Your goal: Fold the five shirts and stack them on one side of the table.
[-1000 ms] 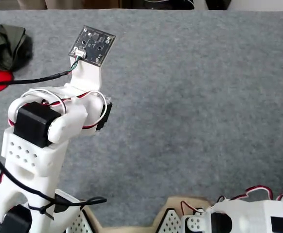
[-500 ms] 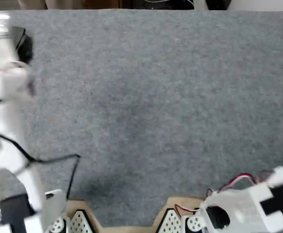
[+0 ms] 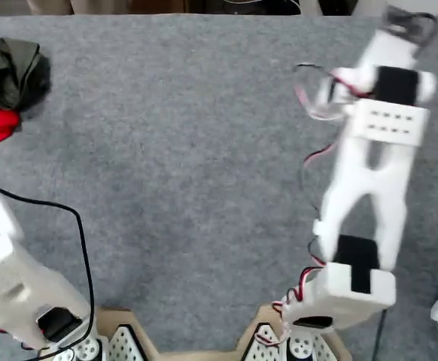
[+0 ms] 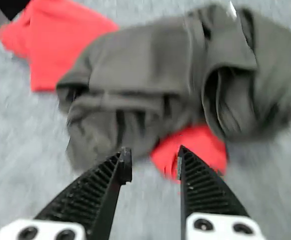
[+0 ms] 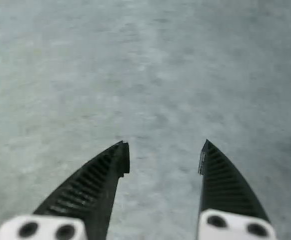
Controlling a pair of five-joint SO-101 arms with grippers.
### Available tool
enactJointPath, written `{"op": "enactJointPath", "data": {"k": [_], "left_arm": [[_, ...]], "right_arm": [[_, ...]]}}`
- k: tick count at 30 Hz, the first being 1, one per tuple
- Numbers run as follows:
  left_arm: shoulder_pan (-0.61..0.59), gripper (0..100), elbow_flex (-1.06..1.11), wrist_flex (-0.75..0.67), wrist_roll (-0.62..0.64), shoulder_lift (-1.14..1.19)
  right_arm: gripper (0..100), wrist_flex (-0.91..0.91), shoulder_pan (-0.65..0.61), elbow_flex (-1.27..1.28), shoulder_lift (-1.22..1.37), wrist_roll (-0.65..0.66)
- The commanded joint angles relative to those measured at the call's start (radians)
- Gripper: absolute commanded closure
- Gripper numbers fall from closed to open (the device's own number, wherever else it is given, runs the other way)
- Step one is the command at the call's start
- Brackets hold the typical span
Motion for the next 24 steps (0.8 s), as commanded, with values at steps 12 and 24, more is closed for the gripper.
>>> {"op": "enactJointPath", "data": {"k": [12, 24], "left_arm": [[0.012, 98, -0.055, -0.499, 0.069, 0.326], [0.043, 98, -0.104, -0.146, 0.077, 0.26]], "right_arm": [[77.4, -0.028, -0.091, -0.033, 0.062, -0.018], [77.4, -0.026, -0.088, -0.031, 0.064, -0.014]]}}
